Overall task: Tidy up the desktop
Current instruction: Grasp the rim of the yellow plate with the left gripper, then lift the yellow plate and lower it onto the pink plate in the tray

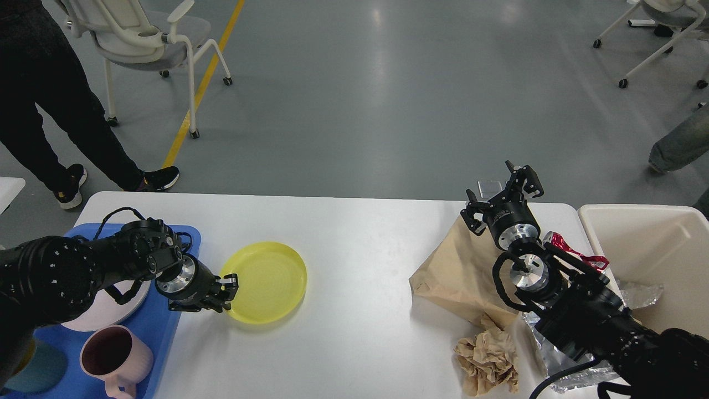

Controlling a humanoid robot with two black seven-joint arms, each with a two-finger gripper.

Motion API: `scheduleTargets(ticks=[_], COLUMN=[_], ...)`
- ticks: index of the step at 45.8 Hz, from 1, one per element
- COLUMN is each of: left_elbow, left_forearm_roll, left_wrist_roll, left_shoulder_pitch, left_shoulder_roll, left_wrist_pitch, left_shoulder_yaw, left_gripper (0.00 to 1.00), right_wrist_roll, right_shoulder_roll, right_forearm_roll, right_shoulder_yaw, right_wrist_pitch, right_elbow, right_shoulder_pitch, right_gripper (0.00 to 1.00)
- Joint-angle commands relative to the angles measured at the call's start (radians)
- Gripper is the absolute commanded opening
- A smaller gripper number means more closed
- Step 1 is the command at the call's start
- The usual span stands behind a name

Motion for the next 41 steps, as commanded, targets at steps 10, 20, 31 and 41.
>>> scheduleTargets(ticks=[10,20,31,41], left_elbow=[-0.001,-0.002,-0.004,-0.004], left_forearm_roll=[0.0,0.0,-0.001,0.0], left_wrist_roll=[0.061,0.06,0.06,0.06], left_shoulder_pitch=[-0.015,-0.095,-0.27,-0.438], left_shoulder_roll=[0.011,0.063,0.186,0.255], left_wrist_pitch=[-0.055,-0.162,-0.32,-0.32], left_shoulder_yaw=[0.001,0.001,-0.002,0.001], left_gripper=[0.0,0.0,0.0,0.0], right_wrist_roll=[0.0,0.0,0.0,0.0], right_shoulder_roll=[0.0,0.0,0.0,0.0], right_forearm_roll=[0.001,0.0,0.001,0.001], right_shoulder_yaw=[0.0,0.0,-0.002,0.0], right_wrist_pitch=[0.0,0.0,0.0,0.0], right_elbow=[0.0,0.0,0.0,0.0], right_shoulder_pitch=[0.0,0.0,0.0,0.0], right_gripper=[1.0,1.0,1.0,1.0])
